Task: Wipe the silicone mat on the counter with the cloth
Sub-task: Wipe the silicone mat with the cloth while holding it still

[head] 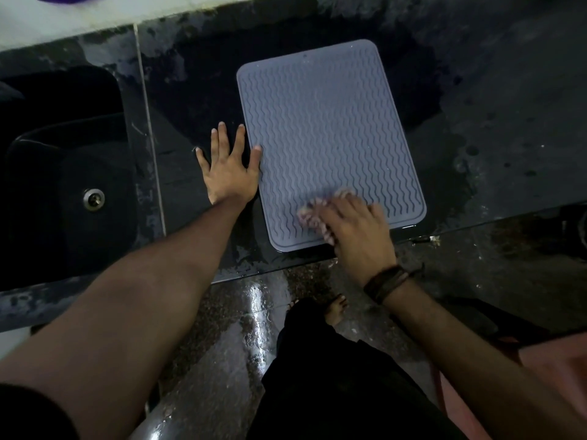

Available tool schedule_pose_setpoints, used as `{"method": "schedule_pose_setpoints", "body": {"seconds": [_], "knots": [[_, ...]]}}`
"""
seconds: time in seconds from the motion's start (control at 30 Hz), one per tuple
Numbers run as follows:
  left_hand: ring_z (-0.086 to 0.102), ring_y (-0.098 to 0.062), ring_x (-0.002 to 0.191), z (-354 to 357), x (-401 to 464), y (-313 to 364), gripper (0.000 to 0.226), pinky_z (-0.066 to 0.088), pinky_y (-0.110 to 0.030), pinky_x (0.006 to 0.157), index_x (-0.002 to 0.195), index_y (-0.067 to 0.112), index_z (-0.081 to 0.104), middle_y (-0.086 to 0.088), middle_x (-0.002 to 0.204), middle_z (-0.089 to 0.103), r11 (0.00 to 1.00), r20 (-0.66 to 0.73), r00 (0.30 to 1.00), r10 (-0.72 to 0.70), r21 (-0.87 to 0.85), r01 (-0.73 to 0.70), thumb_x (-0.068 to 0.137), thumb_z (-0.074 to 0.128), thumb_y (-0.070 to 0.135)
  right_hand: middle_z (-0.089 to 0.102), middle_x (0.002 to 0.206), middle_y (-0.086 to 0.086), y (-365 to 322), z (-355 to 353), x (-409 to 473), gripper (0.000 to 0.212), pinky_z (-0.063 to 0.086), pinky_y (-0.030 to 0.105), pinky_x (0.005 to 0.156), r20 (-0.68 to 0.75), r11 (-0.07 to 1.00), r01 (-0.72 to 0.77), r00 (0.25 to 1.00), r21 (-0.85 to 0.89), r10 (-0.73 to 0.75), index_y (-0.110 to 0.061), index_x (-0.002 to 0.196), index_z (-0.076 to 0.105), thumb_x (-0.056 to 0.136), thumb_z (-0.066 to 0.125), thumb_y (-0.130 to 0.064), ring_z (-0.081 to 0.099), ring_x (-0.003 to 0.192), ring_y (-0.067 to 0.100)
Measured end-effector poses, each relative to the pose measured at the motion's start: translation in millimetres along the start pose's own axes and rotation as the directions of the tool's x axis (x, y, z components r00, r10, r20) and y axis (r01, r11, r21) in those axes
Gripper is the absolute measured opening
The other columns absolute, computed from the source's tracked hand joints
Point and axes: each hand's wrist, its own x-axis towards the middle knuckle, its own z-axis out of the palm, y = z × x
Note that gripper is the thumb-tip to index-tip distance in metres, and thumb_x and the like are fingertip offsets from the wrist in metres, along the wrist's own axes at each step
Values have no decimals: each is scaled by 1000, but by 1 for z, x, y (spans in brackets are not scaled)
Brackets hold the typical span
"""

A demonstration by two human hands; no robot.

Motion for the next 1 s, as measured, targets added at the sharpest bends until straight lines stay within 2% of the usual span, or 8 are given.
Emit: {"method": "schedule_pose_setpoints", "body": {"seconds": [0.1, 0.2, 0.3, 0.43, 0.57, 0.67, 0.8, 1.0], "knots": [[-5, -18, 157, 0, 0, 0, 67, -6, -55, 124, 162, 34, 13, -1, 170, 0, 1000, -3, 1000, 4, 3, -4, 102, 16, 65, 57, 130, 7, 5, -4, 46, 57, 38, 43, 90, -60, 998, -44, 997, -41, 41, -22, 129, 57, 74, 69, -13, 49, 121, 30], [-5, -18, 157, 0, 1, 1, 67, -6, -54, 124, 162, 34, 13, -1, 171, 0, 1000, 1, 1000, -4, 15, 4, 102, 16, 65, 48, 141, 7, 1, 5, 78, 52, 31, 45, 98, 52, 995, -21, 998, -100, 26, -22, 137, 49, 86, 55, -16, 39, 130, 31], [-5, -18, 157, 1, 1, 1, 66, -7, -54, 124, 162, 35, 13, 0, 171, 0, 1000, 3, 1000, -11, 17, 11, 103, 15, 65, 41, 148, 7, -2, 22, 66, 52, 28, 48, 106, 71, 994, 11, 997, -112, -3, -21, 140, 46, 88, 44, -14, 35, 135, 32], [-5, -18, 157, 1, 1, 0, 65, -8, -55, 124, 161, 36, 12, 0, 171, -1, 1000, -2, 1000, -14, 22, 14, 103, 14, 64, 50, 141, 4, 8, 33, 13, 52, 39, 47, 97, 45, 996, 36, 998, -80, -33, -20, 134, 53, 84, 50, -7, 43, 130, 31], [-6, -18, 157, -1, 1, 1, 65, -6, -56, 124, 162, 35, 11, -1, 171, -1, 1000, 5, 1000, -13, 22, 13, 103, 14, 64, 54, 139, 2, 17, 26, -19, 44, 39, 42, 88, 47, 991, 84, 996, -107, -79, -23, 131, 57, 88, 48, -13, 48, 126, 30], [-5, -18, 157, 0, 1, 2, 65, -6, -56, 124, 162, 35, 11, -1, 171, -1, 1000, 3, 1000, -9, 20, 9, 103, 14, 64, 58, 130, 0, 19, 15, -11, 45, 38, 40, 83, -3, 995, 66, 998, -78, -66, -26, 125, 59, 82, 62, -14, 50, 118, 28], [-5, -18, 157, -2, 0, 2, 65, -7, -56, 124, 162, 34, 12, -1, 170, 0, 1000, 5, 1000, -8, 8, 8, 104, 14, 63, 58, 127, 4, 4, 3, 43, 60, 39, 42, 89, -91, 1000, -16, 996, 14, 17, -22, 128, 56, 70, 70, -15, 48, 120, 28], [-5, -17, 157, -1, 1, 3, 64, -7, -54, 124, 162, 35, 12, 0, 171, -1, 1000, 8, 1000, -19, 15, 19, 104, 15, 63, 44, 145, 5, -14, 23, 82, 63, 28, 46, 106, 64, 994, 61, 996, -93, -55, -19, 142, 43, 82, 58, -13, 38, 133, 30]]}}
